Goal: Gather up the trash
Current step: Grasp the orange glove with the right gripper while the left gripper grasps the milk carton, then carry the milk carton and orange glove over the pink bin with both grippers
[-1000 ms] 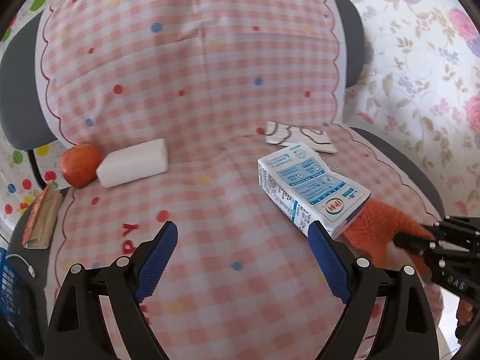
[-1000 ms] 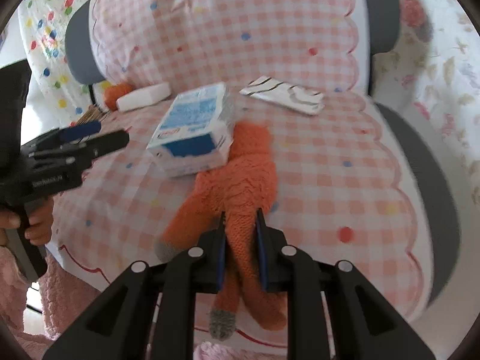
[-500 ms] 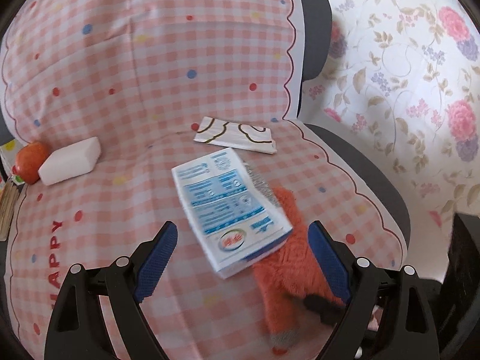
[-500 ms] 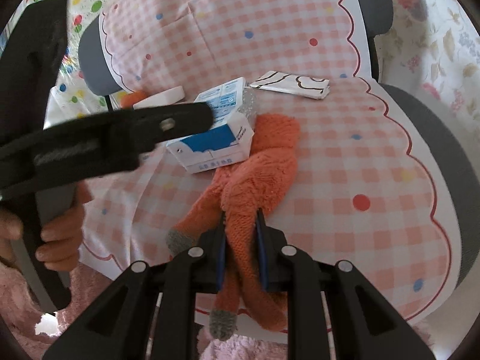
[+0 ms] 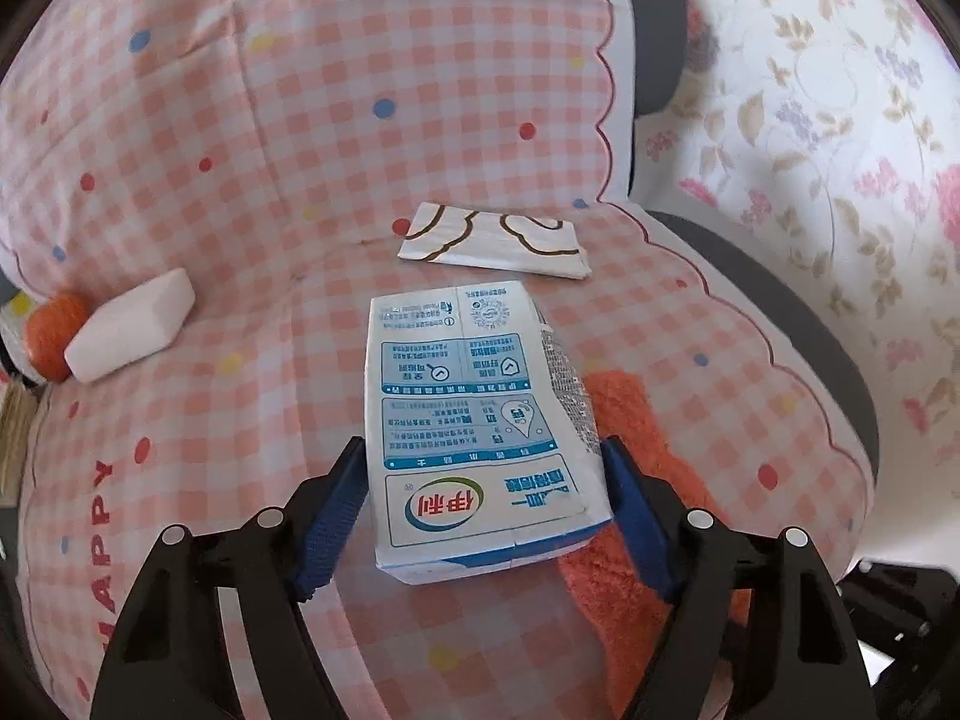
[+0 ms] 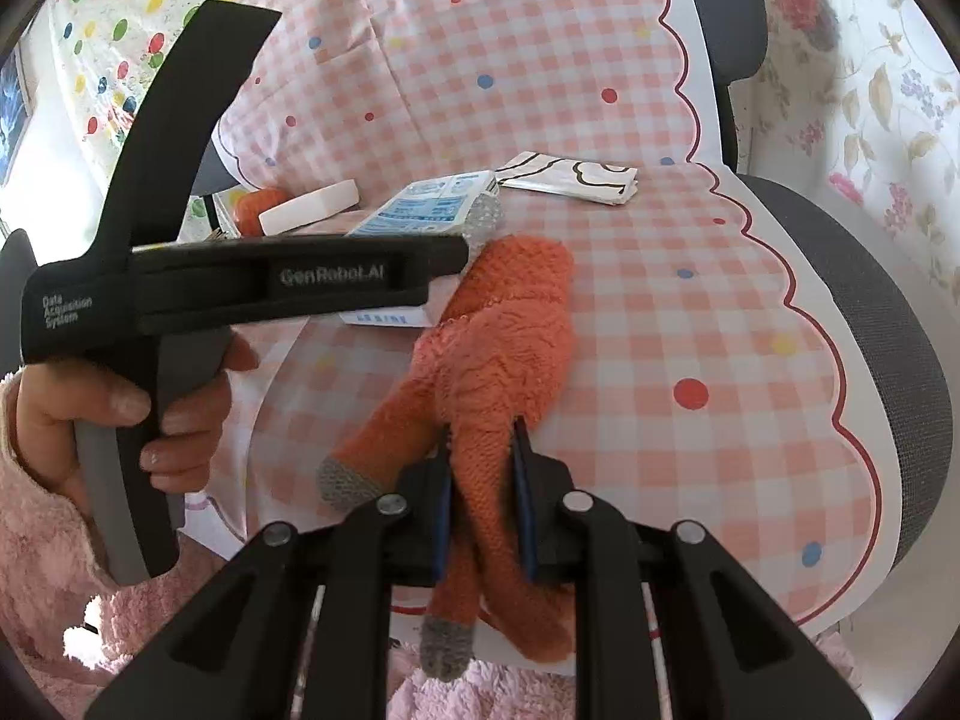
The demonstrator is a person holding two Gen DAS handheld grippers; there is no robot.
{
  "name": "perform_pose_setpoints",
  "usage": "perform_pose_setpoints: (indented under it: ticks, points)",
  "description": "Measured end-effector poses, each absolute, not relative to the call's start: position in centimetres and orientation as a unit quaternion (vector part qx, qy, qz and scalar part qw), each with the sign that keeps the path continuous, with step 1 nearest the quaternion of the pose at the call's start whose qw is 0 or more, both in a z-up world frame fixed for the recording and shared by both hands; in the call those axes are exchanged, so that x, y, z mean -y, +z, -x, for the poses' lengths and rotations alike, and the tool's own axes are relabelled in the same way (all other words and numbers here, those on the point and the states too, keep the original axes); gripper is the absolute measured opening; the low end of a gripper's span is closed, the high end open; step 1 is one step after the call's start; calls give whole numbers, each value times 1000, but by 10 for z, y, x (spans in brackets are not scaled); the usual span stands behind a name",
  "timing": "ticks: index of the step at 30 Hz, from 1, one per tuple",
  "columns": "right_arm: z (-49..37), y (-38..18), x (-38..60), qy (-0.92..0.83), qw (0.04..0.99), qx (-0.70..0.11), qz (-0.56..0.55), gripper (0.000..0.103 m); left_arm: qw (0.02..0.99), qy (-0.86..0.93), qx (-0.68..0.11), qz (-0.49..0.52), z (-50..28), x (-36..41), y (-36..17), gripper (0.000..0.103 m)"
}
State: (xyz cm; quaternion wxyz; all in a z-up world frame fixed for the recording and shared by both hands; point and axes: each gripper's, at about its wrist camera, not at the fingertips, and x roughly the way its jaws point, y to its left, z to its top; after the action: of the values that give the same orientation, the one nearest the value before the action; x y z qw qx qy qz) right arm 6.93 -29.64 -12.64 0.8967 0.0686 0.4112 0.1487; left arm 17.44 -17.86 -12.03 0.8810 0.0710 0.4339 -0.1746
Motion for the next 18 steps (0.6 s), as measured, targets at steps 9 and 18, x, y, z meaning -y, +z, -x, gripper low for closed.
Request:
perform_pose_setpoints:
  ticks: [9,18]
  points:
    - [-65,-109,305,118,912,-386,-65,16,903,-160,-395,-50,-147,143,-90,72]
    - [-66,-35,323,82,947,-304,-62,16,929,-161,-333,-19,-110,106,-27,73]
